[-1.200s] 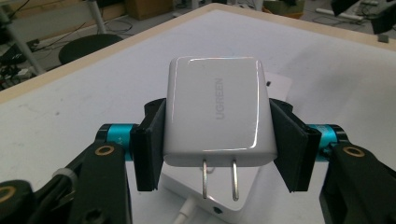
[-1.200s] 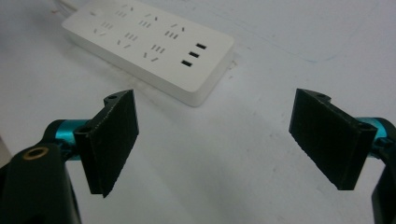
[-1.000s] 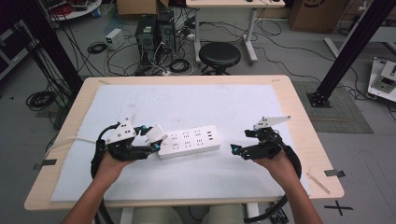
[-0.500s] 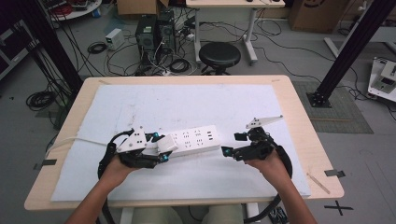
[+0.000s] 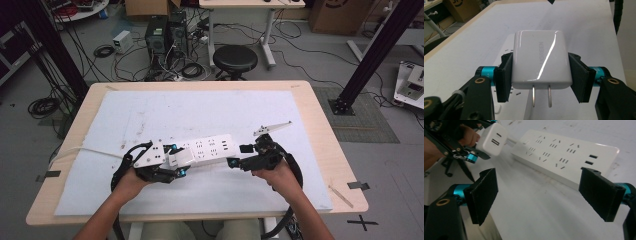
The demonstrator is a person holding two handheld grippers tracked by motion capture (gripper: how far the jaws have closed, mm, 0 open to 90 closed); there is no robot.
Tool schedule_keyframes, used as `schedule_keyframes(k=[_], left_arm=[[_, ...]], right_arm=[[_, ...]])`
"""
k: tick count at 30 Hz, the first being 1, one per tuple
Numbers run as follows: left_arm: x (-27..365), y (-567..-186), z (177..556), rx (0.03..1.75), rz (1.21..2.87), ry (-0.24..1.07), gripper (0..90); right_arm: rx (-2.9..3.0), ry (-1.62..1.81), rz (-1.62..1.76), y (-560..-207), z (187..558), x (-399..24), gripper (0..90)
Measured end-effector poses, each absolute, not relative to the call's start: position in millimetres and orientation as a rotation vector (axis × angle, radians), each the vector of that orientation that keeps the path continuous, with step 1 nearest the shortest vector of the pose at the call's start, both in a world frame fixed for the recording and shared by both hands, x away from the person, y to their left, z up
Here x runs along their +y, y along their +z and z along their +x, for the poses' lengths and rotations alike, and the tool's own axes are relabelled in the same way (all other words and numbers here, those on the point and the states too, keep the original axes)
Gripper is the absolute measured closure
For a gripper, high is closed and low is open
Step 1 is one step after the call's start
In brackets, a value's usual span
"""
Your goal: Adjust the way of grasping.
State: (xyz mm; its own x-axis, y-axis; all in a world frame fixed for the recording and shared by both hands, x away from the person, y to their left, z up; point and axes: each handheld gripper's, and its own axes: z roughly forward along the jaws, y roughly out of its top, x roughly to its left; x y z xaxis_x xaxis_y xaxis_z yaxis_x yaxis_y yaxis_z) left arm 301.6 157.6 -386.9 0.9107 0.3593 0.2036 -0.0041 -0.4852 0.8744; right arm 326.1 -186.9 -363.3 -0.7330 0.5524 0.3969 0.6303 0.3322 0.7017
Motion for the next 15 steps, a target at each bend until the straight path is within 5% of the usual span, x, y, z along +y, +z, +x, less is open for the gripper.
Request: schedule_keyframes(k=[15], left_arm=[[142.6, -391.0, 305.0, 0.185, 2.028, 0.421, 42.6]], right_arm=[[-2.323, -1.31, -1.016, -366.6, 336.1, -163.7, 15.9]])
